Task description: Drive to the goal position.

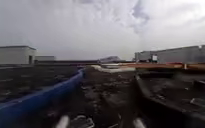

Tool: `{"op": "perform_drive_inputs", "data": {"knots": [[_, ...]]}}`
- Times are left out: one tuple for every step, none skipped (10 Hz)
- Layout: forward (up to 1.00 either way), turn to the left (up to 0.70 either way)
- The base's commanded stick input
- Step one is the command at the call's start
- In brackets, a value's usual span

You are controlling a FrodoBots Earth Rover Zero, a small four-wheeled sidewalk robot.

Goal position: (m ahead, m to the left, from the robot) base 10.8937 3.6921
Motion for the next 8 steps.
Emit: {"op": "perform_drive_inputs", "data": {"knots": [[0.7,0.0],[0.7,0.0],[0.7,-0.24],[0.7,-0.28],[0.7,-0.32],[0.7,-0.15],[0.7,0.0],[0.7,0.0]]}}
